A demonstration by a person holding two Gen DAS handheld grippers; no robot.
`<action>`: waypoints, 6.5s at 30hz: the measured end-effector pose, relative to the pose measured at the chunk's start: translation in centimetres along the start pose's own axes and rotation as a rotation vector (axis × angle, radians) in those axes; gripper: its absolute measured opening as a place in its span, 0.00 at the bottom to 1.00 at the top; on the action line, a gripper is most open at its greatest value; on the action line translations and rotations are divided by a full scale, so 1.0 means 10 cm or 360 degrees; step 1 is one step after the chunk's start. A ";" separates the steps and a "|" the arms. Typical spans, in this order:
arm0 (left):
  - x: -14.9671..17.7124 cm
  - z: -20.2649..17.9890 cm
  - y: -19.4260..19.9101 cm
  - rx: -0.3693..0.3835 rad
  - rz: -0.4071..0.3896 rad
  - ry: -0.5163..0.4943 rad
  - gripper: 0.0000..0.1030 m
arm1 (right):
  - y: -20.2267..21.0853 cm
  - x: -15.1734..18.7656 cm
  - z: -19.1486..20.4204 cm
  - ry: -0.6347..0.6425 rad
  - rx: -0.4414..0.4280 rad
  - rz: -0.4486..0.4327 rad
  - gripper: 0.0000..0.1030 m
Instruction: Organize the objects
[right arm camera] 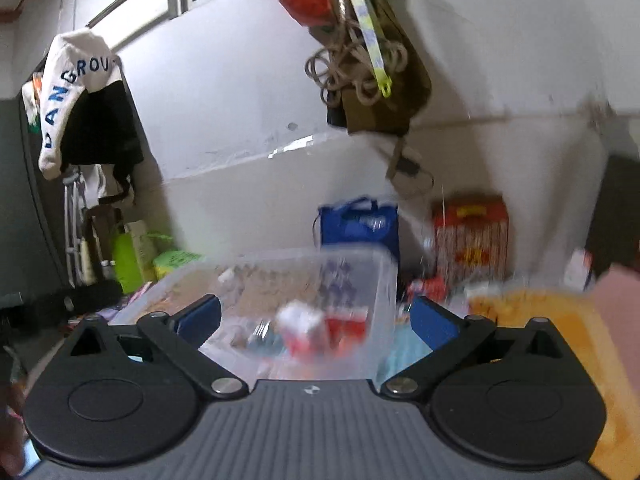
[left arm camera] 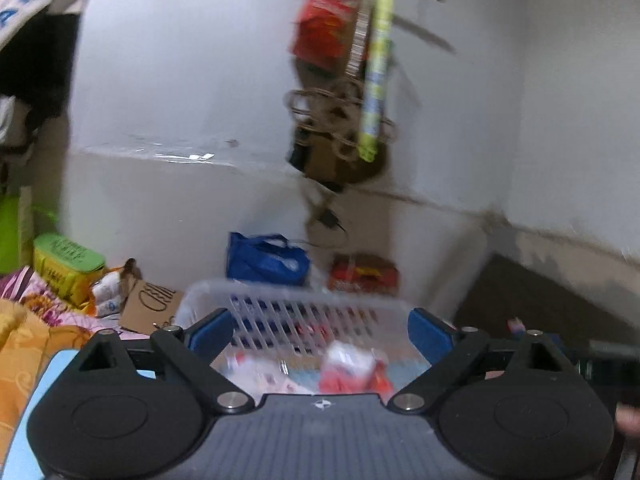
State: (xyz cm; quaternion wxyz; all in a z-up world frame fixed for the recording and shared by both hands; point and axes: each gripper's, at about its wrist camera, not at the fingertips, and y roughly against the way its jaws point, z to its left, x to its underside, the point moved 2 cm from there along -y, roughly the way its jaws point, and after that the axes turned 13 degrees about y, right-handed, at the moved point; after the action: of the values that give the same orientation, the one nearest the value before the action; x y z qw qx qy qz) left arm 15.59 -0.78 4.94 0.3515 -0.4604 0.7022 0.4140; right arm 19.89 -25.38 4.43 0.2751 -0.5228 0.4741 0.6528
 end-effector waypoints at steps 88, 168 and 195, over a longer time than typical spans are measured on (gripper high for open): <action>0.38 0.12 0.74 -0.0164 0.0034 -0.0050 0.50 | 0.57 0.07 0.49 0.0284 -0.0085 -0.0067 0.63; 0.35 0.04 0.04 -0.0426 0.0208 -0.0142 1.00 | -0.04 0.06 0.29 0.0134 0.0009 0.0126 1.00; 0.34 0.03 0.13 -0.0407 0.0126 -0.0123 1.00 | -0.05 0.07 0.35 0.0194 0.0006 0.0142 1.00</action>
State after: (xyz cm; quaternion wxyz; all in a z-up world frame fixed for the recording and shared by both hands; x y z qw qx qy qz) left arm 13.27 -1.38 2.22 0.3001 -0.4572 0.6473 0.5310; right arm 18.58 -22.10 3.63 0.2173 -0.5394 0.5140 0.6305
